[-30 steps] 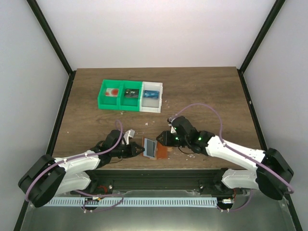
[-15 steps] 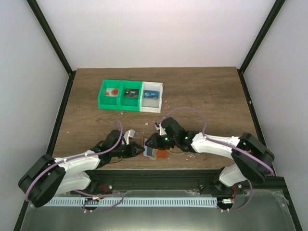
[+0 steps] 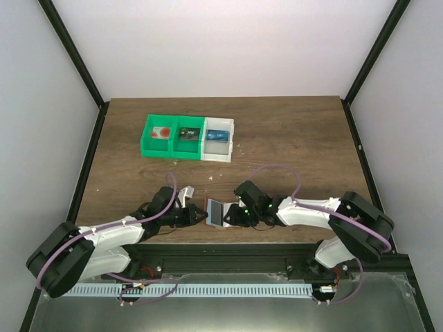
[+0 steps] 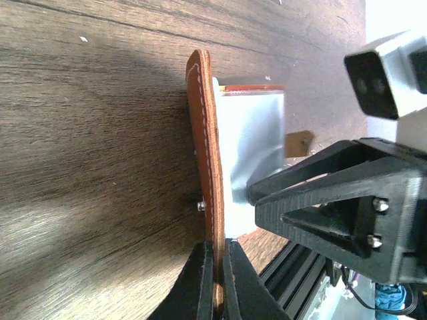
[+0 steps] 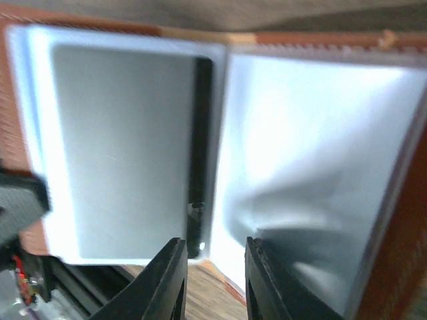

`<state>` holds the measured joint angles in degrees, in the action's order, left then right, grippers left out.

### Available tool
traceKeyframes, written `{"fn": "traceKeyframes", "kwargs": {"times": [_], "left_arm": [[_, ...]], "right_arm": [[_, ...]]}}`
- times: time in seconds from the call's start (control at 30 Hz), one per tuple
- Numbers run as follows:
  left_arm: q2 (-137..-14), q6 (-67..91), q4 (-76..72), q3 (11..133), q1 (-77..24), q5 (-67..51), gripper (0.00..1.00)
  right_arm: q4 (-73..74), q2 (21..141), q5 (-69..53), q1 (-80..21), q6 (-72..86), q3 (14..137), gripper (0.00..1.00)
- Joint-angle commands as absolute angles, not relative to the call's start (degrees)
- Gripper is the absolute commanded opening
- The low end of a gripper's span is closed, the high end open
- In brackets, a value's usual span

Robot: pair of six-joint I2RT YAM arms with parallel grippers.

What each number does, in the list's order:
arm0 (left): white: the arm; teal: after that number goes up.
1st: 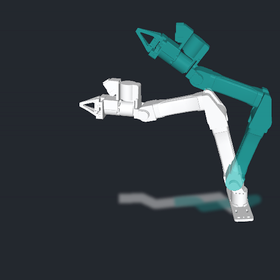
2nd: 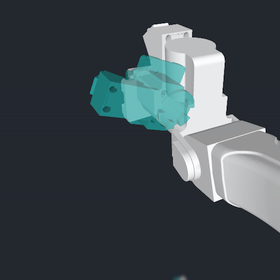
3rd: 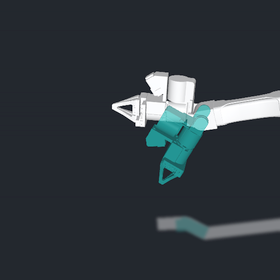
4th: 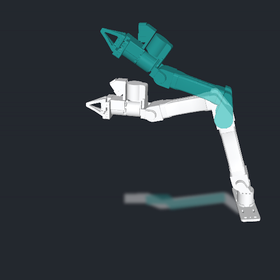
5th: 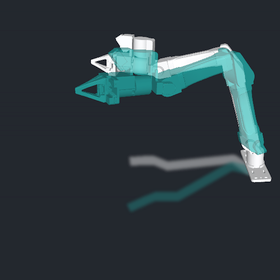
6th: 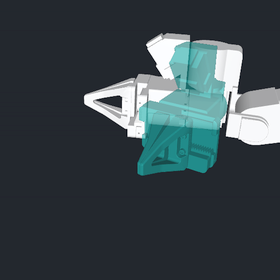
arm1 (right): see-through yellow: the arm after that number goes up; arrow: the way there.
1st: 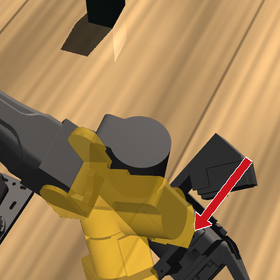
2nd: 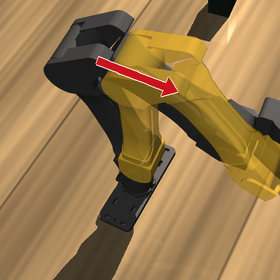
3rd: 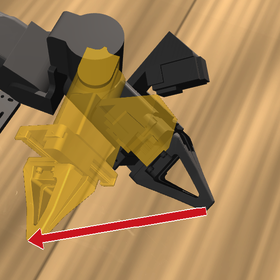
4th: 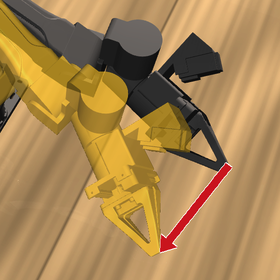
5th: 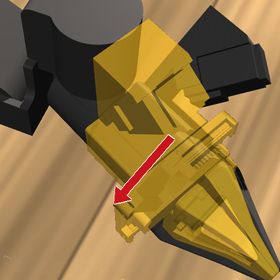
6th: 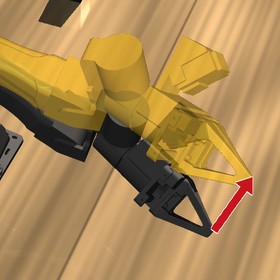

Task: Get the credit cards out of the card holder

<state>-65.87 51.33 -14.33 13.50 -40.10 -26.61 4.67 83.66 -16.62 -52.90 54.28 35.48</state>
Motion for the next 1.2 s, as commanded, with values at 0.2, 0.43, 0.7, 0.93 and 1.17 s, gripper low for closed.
{"fn": "traceKeyframes", "kwargs": {"times": [0.2, 0.43, 0.7, 0.93, 1.17], "left_arm": [[-66.5, 51.4, -13.9, 13.2, -40.3, -25.5, 0.04], [-60.5, 51.2, -4.6, 16.4, -40.2, -21.8, 0.36], [-56.8, 50.5, -0.5, 19.9, -40.3, -21.7, 0.45], [-58.9, 49.5, -3.4, 19.7, -40.2, -22.0, 0.42], [-66.0, 50.6, -14.6, 16.3, -40.3, -28.3, 0.05]], "right_arm": [[-8.1, 80.1, -18.2, -51.7, 53.7, 27.0, 0.26], [-11.0, 80.8, -18.6, -51.5, 54.3, 26.0, 0.21], [-10.5, 79.7, -17.7, -50.5, 53.6, 25.1, 0.20], [-11.2, 80.0, -17.8, -50.2, 53.3, 24.5, 0.19], [-13.2, 79.7, -19.7, -50.2, 53.6, 25.3, 0.18]]}}
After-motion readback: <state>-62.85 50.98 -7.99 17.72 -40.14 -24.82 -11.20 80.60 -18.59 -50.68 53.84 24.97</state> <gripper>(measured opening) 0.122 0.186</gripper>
